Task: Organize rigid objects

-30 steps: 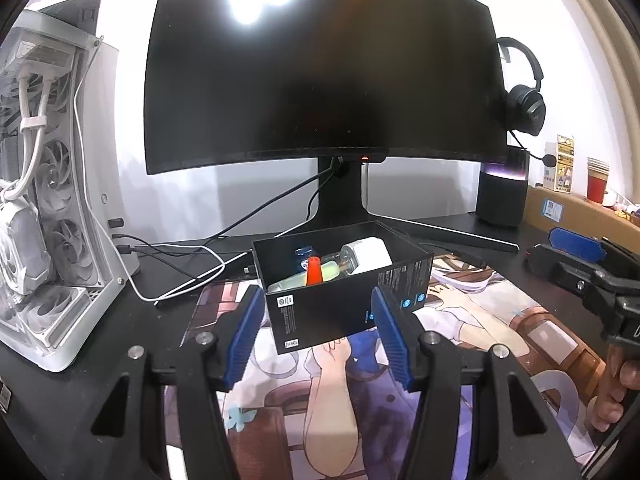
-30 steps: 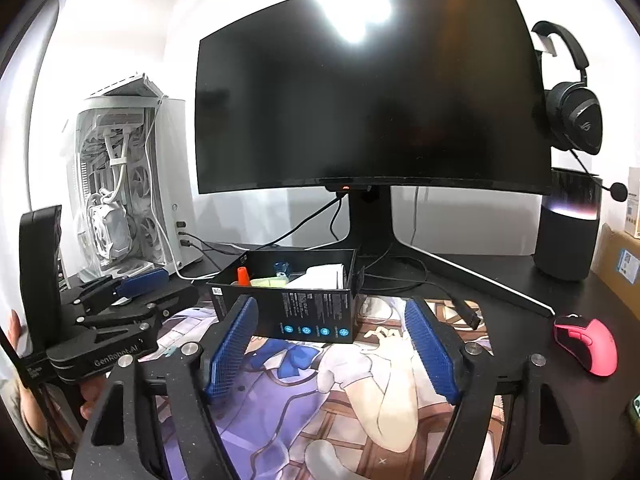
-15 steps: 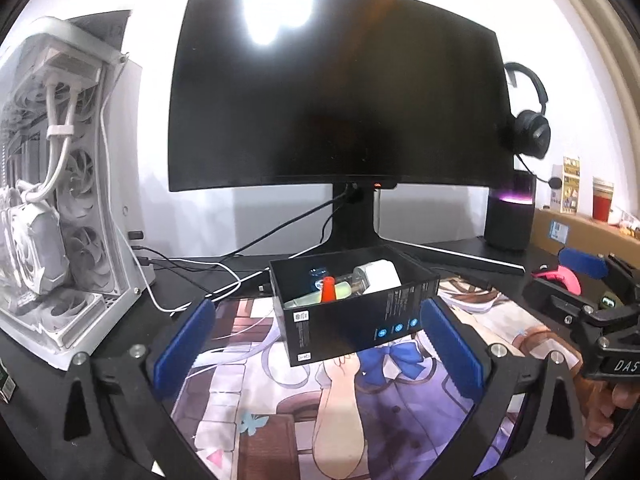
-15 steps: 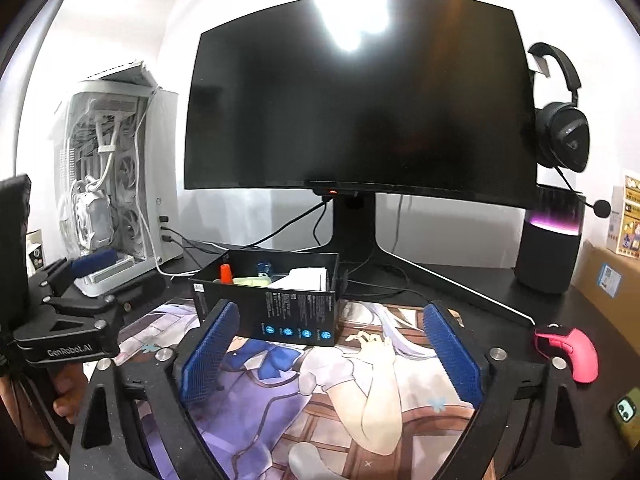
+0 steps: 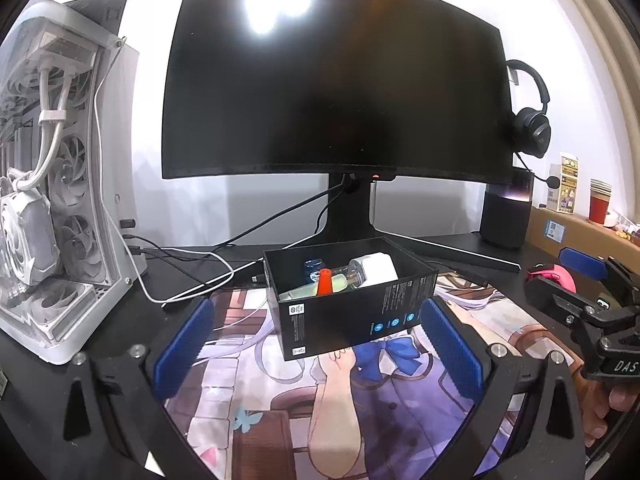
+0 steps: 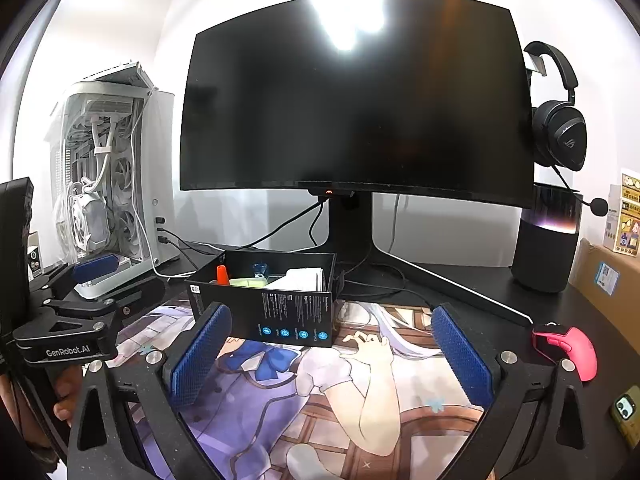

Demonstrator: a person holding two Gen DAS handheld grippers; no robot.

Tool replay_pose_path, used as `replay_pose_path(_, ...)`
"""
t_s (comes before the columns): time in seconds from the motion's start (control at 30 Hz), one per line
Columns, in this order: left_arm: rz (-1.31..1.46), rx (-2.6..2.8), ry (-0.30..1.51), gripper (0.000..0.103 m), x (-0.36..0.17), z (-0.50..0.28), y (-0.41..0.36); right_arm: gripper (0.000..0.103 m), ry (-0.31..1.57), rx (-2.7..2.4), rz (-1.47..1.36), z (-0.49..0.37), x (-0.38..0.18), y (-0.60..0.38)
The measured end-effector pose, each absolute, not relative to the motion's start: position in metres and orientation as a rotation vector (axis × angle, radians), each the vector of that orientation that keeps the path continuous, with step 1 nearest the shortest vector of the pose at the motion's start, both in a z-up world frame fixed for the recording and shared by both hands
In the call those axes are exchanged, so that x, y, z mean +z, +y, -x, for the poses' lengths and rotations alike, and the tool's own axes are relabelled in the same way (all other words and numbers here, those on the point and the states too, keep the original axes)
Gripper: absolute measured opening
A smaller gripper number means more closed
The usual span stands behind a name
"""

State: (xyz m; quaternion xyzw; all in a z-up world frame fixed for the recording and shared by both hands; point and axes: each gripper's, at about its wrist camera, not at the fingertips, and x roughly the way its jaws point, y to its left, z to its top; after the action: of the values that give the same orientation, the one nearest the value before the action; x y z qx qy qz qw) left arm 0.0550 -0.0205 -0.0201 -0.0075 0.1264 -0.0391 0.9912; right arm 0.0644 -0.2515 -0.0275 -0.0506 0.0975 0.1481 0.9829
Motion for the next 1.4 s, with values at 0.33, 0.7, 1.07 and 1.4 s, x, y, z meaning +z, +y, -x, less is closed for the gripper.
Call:
replay_pose_path(0.33, 0.017, -0.086, 0.248, 0.103, -0.0189, -0.0525, -0.0202, 0.102, 0.194, 0.297, 0.1, -0.0647, -0.0275, -0.2522)
replay_pose_path(0.7, 0.014, -0.089, 0.251, 0.103, -0.0196, -0.0548, -0.0224, 0.102, 0.193, 0.295, 0.098, -0.0646, -0.0274, -0.2516)
replay_pose_path(1.07, 0.013, -0.089, 0.255, 0.103, -0.0195, -0.055, -0.0222, 0.102, 0.196, 0.292, 0.099, -0.0637, -0.0277, -0.2524)
replay_pose_path(1.4, 0.013, -0.09, 0.256, 0.103, -0.0194, -0.0551, -0.0221, 0.102, 0.195, 0.293, 0.098, -0.0654, -0.0267, -0.2531)
